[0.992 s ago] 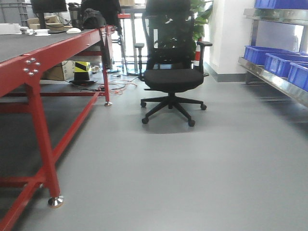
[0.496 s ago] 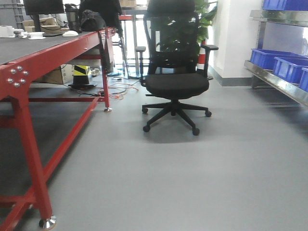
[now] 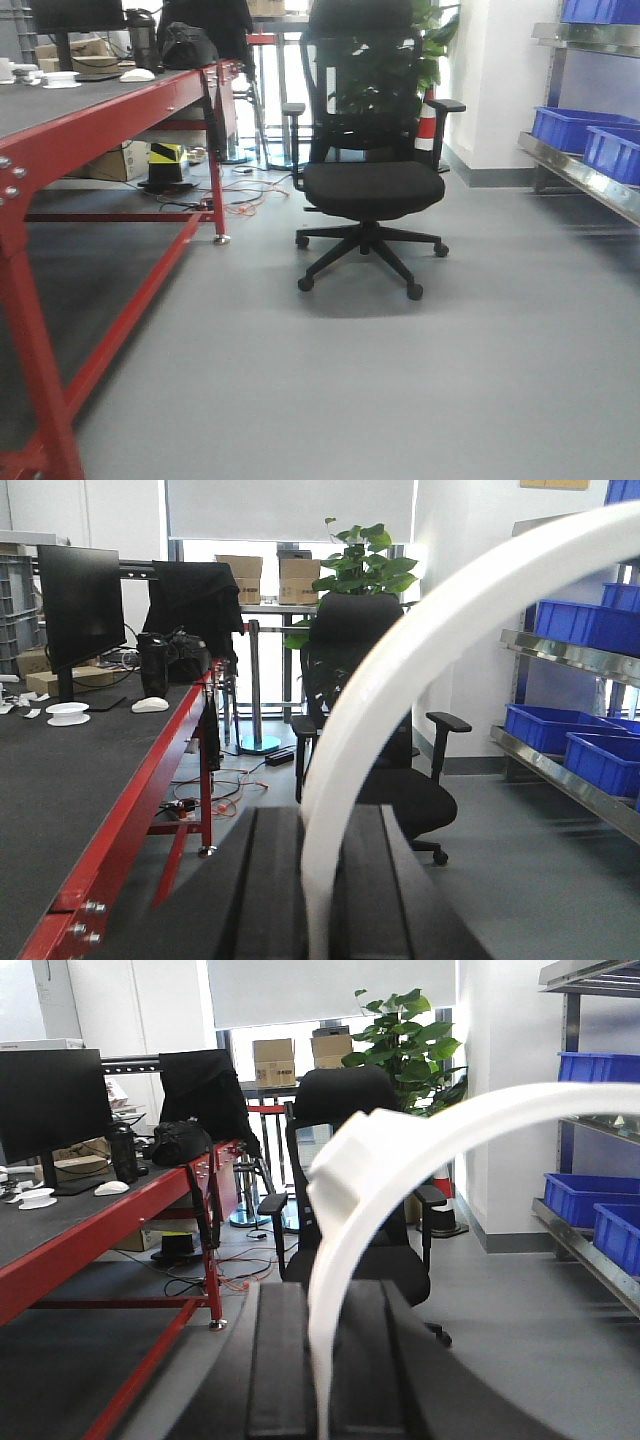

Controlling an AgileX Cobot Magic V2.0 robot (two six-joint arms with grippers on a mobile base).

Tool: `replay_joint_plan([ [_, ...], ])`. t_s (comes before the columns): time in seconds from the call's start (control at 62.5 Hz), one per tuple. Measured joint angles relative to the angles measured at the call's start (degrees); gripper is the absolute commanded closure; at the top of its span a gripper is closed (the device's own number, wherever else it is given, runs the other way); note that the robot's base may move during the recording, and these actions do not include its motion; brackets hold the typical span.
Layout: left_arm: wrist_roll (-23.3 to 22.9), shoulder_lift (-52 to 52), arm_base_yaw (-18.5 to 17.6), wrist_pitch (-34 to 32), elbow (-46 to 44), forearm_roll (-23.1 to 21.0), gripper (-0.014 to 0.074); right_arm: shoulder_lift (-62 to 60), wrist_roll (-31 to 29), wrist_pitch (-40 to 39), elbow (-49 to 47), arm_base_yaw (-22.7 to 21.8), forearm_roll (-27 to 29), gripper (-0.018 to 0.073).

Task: Grab PVC pipe and place in blue bin
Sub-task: 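Drive past the black office chair toward the blue bin shelves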

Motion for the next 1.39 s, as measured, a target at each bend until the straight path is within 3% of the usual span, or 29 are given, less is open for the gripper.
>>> replay_joint_plan([
  [1.393, 0.0, 0.0, 0.0, 0.0, 0.0, 0.0, 0.0707, 0.0, 0.0, 0.0, 0.0, 0.0, 0.0, 0.0720],
])
